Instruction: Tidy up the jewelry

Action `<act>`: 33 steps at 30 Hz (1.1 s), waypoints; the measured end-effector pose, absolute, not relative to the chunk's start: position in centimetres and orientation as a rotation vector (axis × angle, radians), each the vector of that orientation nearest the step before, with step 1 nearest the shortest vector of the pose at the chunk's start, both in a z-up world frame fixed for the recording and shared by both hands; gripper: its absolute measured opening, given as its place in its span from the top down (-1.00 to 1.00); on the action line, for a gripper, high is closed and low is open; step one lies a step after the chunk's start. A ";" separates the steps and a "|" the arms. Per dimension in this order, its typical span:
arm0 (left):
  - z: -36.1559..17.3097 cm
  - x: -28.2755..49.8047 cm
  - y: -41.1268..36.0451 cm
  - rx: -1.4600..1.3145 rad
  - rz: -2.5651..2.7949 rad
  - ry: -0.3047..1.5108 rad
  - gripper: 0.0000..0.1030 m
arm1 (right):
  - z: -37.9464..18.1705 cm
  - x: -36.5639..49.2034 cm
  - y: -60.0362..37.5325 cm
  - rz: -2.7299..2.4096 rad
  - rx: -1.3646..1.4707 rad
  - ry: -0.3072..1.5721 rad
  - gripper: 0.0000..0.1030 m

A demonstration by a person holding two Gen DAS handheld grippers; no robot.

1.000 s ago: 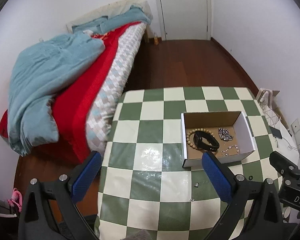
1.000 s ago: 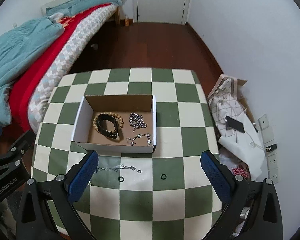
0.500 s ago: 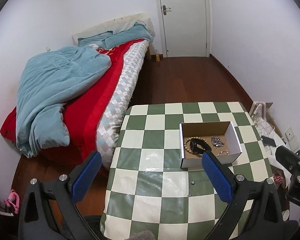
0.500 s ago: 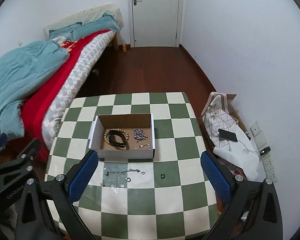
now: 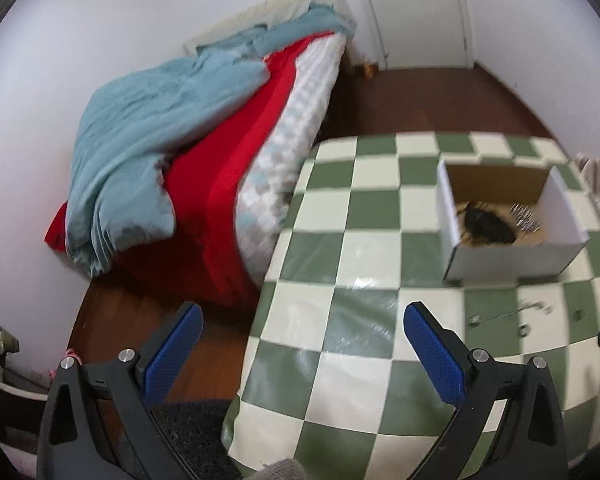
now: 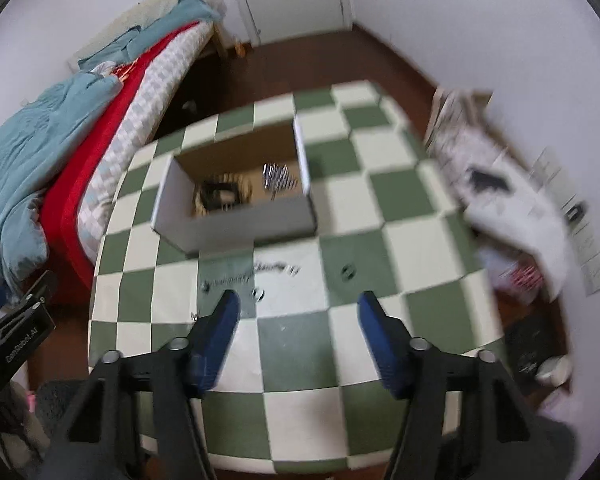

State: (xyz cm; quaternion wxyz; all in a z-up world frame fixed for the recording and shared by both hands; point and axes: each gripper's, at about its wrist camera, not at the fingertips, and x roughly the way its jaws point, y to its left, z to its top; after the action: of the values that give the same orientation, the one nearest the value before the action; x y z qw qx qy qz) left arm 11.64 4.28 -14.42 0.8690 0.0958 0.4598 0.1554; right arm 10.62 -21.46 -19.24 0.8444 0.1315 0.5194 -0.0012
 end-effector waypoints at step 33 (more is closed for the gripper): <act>-25.1 12.7 -5.1 0.192 -0.031 1.193 0.50 | -25.9 11.4 -23.0 -0.094 0.218 1.081 1.00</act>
State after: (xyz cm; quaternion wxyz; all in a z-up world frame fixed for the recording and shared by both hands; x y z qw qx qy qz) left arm 12.70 -5.10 -25.06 0.8229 0.0902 0.5608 -0.0145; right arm 11.39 -23.04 -25.88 0.8509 0.1036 0.5131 -0.0447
